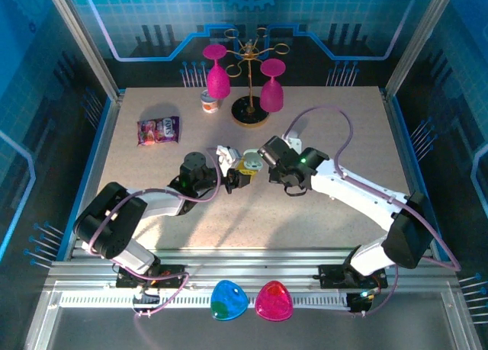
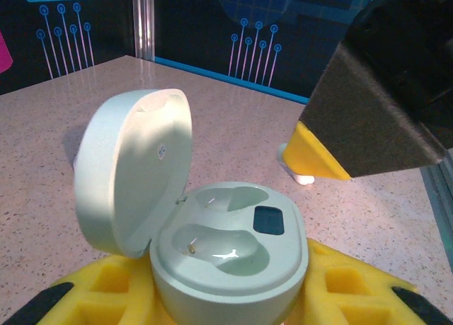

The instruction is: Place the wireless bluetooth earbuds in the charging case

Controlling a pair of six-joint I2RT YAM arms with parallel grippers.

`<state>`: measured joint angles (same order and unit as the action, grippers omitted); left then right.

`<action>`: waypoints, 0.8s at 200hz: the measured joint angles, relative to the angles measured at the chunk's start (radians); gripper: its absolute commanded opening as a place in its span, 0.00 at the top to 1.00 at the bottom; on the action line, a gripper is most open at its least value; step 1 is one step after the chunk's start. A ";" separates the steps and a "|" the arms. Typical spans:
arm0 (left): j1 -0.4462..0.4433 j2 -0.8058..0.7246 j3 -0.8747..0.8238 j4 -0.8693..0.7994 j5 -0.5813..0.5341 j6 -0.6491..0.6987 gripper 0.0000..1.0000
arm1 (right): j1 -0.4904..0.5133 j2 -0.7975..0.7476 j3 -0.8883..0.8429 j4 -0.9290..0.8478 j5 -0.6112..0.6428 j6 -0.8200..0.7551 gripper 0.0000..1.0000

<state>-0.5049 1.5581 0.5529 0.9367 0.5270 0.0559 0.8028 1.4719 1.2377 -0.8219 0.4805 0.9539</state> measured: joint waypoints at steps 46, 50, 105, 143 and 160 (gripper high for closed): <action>0.000 0.072 0.001 0.055 -0.008 0.004 0.72 | 0.052 -0.002 0.046 0.029 -0.045 -0.019 0.85; -0.001 0.076 0.001 0.057 -0.008 0.004 0.72 | 0.057 -0.002 0.052 0.034 -0.048 -0.020 0.85; -0.009 0.090 0.006 0.079 -0.013 0.032 0.72 | 0.089 0.000 0.092 0.121 -0.100 -0.061 0.85; -0.014 0.090 0.008 0.079 -0.015 0.053 0.72 | 0.089 0.032 0.123 0.161 -0.116 -0.087 0.86; -0.016 0.089 0.008 0.078 -0.015 0.056 0.72 | 0.089 0.046 0.126 0.169 -0.120 -0.093 0.86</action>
<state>-0.5209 1.6466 0.5606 1.0149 0.5117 0.1120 0.8917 1.5177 1.3636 -0.6525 0.3607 0.8608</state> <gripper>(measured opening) 0.354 0.144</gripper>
